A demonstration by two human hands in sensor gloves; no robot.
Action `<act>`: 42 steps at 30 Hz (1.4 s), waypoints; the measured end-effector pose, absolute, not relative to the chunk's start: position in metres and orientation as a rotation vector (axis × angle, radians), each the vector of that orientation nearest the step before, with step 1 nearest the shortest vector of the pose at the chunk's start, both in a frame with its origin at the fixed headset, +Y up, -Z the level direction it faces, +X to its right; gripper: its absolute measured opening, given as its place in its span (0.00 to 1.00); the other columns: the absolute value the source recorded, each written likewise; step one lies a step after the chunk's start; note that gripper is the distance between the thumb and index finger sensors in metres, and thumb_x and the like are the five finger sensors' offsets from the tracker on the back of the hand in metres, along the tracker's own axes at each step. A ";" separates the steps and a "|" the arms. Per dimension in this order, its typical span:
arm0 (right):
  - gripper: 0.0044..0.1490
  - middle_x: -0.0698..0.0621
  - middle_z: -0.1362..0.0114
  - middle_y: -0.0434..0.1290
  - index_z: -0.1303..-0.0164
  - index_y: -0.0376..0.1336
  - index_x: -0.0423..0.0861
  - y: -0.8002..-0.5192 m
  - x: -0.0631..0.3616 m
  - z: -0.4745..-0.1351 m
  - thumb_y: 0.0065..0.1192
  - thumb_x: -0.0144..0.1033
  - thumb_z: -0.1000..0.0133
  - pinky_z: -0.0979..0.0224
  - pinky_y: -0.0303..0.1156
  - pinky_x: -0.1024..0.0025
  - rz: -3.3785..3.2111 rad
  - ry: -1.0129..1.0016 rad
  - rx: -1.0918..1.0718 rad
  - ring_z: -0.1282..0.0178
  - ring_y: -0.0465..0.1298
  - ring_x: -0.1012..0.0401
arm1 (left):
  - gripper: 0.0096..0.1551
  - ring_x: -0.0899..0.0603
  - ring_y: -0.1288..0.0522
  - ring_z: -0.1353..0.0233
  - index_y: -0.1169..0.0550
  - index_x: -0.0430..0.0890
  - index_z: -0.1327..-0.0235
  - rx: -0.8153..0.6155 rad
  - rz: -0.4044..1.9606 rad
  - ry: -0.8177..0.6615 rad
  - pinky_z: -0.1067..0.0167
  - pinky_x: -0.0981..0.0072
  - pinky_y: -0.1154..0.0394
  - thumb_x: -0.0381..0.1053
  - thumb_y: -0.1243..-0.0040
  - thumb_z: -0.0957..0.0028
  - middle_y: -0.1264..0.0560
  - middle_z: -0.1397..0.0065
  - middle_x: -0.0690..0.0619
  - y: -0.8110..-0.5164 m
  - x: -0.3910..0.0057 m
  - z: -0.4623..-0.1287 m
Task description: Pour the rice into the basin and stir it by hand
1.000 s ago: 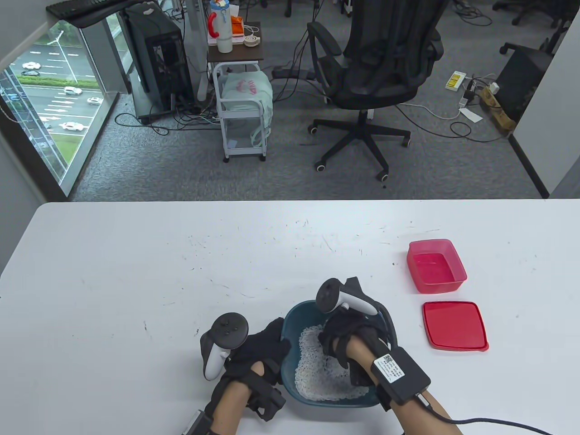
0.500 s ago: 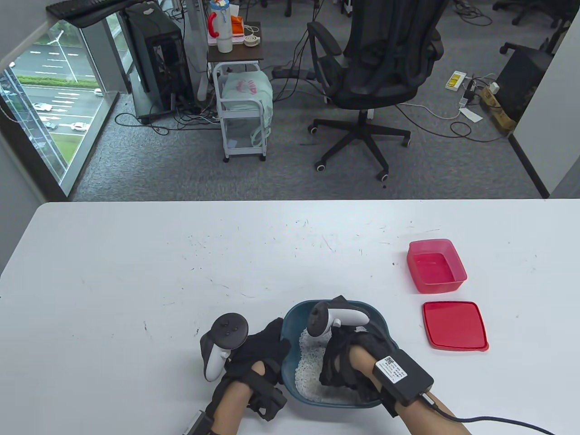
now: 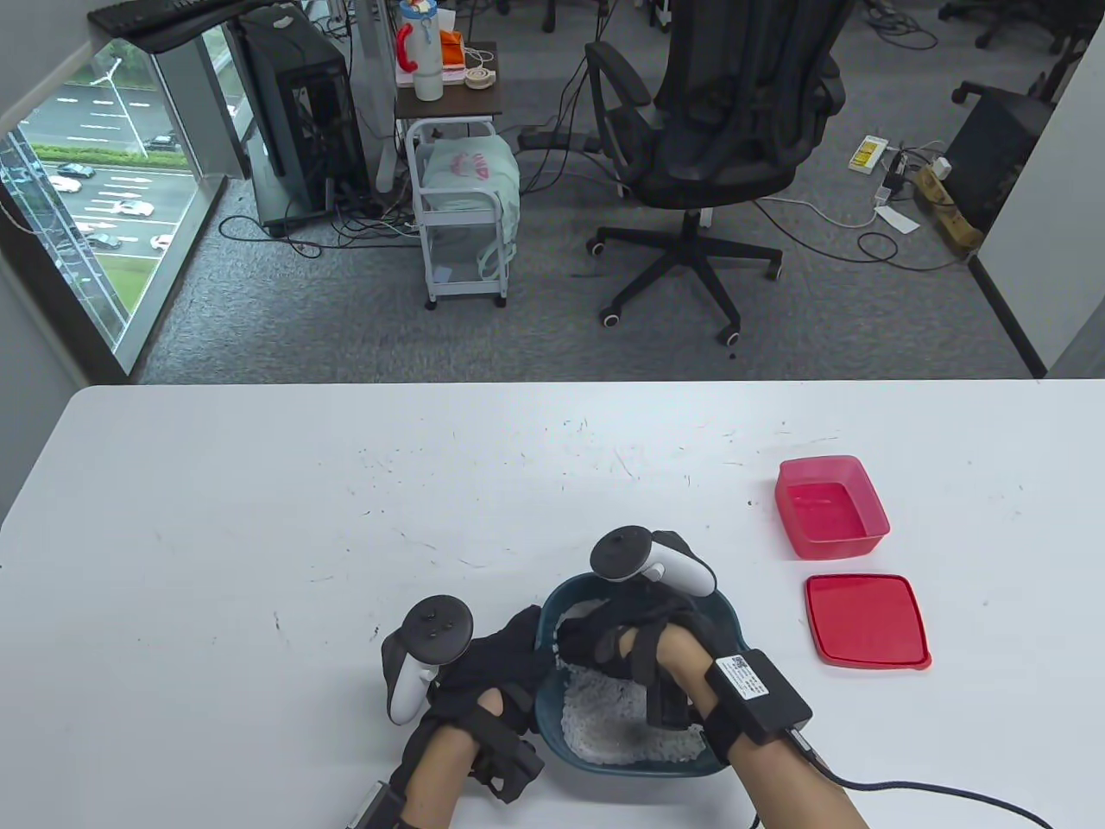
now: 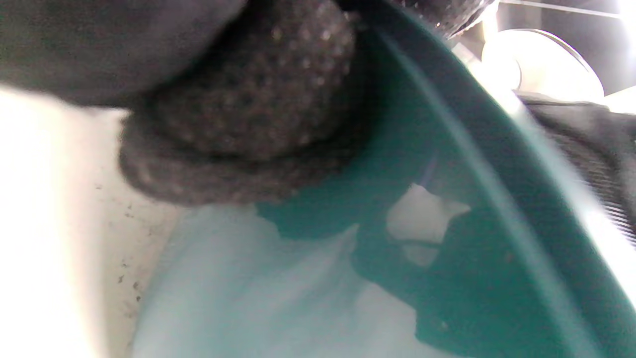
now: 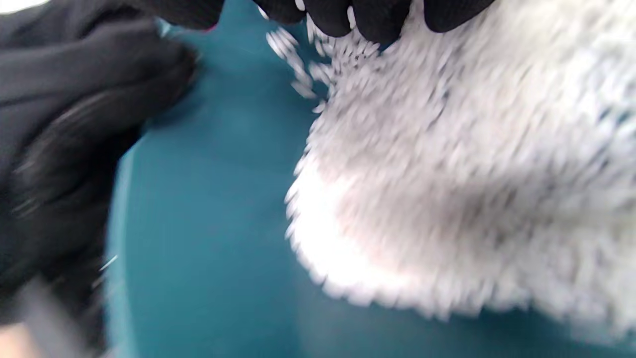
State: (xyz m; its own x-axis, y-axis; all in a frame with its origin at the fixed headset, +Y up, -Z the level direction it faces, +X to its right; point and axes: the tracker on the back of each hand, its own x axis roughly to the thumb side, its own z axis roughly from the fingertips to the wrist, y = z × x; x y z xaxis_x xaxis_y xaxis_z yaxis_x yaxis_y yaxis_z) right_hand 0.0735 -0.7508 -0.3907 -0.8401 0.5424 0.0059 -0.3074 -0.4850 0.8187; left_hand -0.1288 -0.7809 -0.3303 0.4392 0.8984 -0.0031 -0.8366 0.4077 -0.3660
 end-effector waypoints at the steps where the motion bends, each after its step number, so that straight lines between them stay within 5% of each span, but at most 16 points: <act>1: 0.42 0.35 0.29 0.65 0.33 0.59 0.36 -0.748 0.075 -0.391 0.58 0.46 0.54 0.37 0.64 0.37 2.388 1.173 0.354 0.33 0.68 0.39 | 0.40 0.48 0.10 0.80 0.34 0.30 0.25 -0.336 1.103 -0.206 0.87 0.66 0.11 0.44 0.35 0.48 0.27 0.31 0.27 -0.781 -0.129 -0.330; 8: 0.41 0.32 0.34 0.71 0.37 0.64 0.33 -0.743 0.083 -0.382 0.59 0.46 0.55 0.42 0.70 0.39 2.905 1.261 0.217 0.38 0.74 0.37 | 0.39 0.48 0.10 0.81 0.33 0.30 0.26 -0.331 1.099 -0.199 0.88 0.66 0.11 0.44 0.35 0.48 0.26 0.31 0.27 -0.781 -0.129 -0.331; 17: 0.41 0.27 0.59 0.86 0.58 0.76 0.23 -0.761 0.075 -0.345 0.62 0.47 0.59 0.67 0.80 0.45 2.935 1.577 0.353 0.69 0.87 0.38 | 0.39 0.48 0.10 0.81 0.33 0.30 0.26 -0.323 1.102 -0.176 0.88 0.67 0.11 0.44 0.35 0.48 0.26 0.32 0.27 -0.781 -0.129 -0.330; 20: 0.41 0.27 0.63 0.88 0.62 0.77 0.22 -0.765 0.074 -0.341 0.63 0.48 0.60 0.70 0.80 0.45 2.753 1.640 0.429 0.72 0.88 0.38 | 0.39 0.48 0.10 0.81 0.33 0.30 0.26 -0.321 1.104 -0.171 0.88 0.67 0.11 0.44 0.35 0.48 0.26 0.32 0.27 -0.781 -0.129 -0.329; 25: 0.42 0.28 0.54 0.85 0.53 0.75 0.24 -0.761 0.071 -0.343 0.63 0.47 0.59 0.60 0.80 0.41 2.359 1.574 0.617 0.61 0.86 0.36 | 0.39 0.48 0.10 0.81 0.33 0.30 0.26 -0.322 1.104 -0.171 0.88 0.67 0.11 0.44 0.35 0.48 0.26 0.32 0.27 -0.781 -0.128 -0.329; 33: 0.43 0.35 0.30 0.65 0.35 0.59 0.35 -0.761 0.062 -0.359 0.61 0.45 0.57 0.38 0.66 0.37 2.058 1.461 0.613 0.33 0.68 0.39 | 0.40 0.48 0.10 0.80 0.34 0.31 0.25 -0.338 1.110 -0.201 0.87 0.66 0.11 0.44 0.36 0.47 0.27 0.31 0.27 -0.782 -0.129 -0.330; 38: 0.44 0.38 0.25 0.56 0.31 0.52 0.40 -0.756 0.067 -0.376 0.58 0.46 0.54 0.34 0.59 0.37 2.266 1.264 0.436 0.27 0.58 0.41 | 0.39 0.48 0.10 0.80 0.34 0.31 0.25 -0.338 1.105 -0.209 0.87 0.66 0.11 0.44 0.35 0.47 0.27 0.31 0.27 -0.781 -0.129 -0.330; 42: 0.41 0.38 0.28 0.64 0.32 0.58 0.40 -0.747 0.075 -0.382 0.58 0.46 0.54 0.36 0.63 0.36 2.560 1.136 0.358 0.31 0.66 0.41 | 0.39 0.48 0.10 0.80 0.34 0.31 0.25 -0.339 1.106 -0.207 0.87 0.66 0.11 0.44 0.35 0.48 0.26 0.31 0.27 -0.781 -0.129 -0.330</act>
State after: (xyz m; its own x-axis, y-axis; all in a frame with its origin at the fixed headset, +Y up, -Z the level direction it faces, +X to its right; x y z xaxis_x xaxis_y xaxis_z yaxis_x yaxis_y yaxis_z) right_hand 0.0745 -0.7470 -0.3822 -0.9185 0.3832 0.0980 -0.1845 -0.6341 0.7509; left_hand -0.1293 -0.7811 -0.3304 0.4370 0.8994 -0.0044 -0.8372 0.4050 -0.3676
